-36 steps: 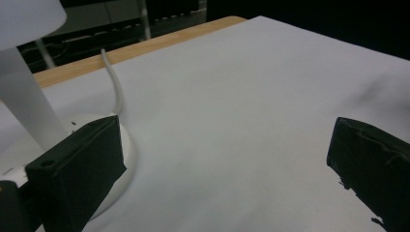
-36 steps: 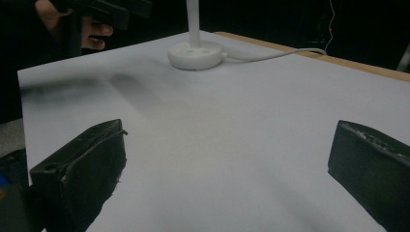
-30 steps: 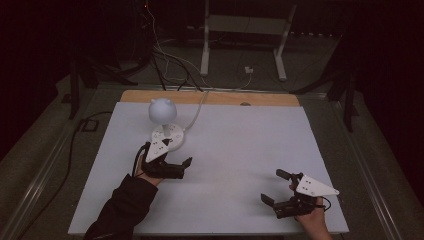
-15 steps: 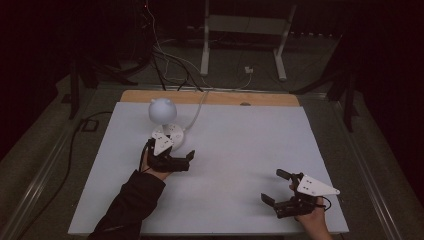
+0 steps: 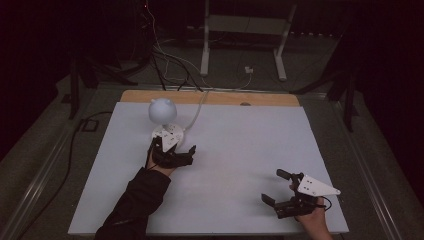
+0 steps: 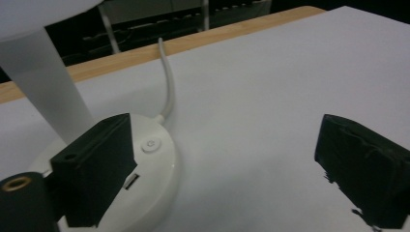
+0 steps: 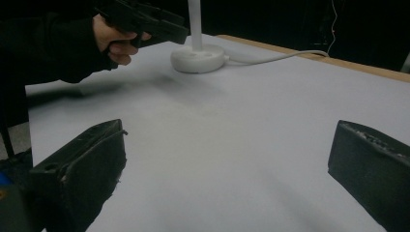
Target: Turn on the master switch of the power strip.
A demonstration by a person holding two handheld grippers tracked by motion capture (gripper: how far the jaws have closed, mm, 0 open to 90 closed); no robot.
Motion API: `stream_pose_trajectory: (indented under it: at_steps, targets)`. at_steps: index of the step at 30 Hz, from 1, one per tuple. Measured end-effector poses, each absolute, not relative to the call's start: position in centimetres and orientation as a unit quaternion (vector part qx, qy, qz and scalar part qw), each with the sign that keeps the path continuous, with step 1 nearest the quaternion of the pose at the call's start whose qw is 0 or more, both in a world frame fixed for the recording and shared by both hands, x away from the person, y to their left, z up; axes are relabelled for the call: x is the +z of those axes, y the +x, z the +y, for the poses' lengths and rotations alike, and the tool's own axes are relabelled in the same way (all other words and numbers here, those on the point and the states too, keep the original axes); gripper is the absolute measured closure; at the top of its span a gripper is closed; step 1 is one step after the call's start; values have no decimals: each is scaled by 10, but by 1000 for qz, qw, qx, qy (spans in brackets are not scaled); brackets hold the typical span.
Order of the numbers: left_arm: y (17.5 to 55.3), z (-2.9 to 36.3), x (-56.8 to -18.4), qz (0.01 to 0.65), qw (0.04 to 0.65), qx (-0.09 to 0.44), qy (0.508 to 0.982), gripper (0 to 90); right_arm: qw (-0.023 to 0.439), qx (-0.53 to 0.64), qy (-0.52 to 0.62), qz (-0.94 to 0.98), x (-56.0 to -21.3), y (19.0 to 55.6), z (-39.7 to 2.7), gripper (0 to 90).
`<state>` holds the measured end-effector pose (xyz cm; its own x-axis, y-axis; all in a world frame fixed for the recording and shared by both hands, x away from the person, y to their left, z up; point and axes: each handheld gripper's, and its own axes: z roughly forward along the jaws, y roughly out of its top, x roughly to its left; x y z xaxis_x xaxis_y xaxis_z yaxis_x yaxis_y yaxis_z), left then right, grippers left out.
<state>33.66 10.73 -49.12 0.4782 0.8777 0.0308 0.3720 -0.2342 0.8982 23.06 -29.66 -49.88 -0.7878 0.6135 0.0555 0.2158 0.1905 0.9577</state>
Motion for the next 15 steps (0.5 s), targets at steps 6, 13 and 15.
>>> stream_pose_trajectory:
  at_steps: [6,13,15]
  targets:
    - [343,110,-490,429,449,307,721,173,171,574,275,752,-499,230,-296,0]
    - [350,112,-488,425,450,315,719,308,171,575,276,751,-499,231,-297,0]
    - [352,113,-488,425,446,318,721,349,171,575,277,751,-499,230,-297,0]
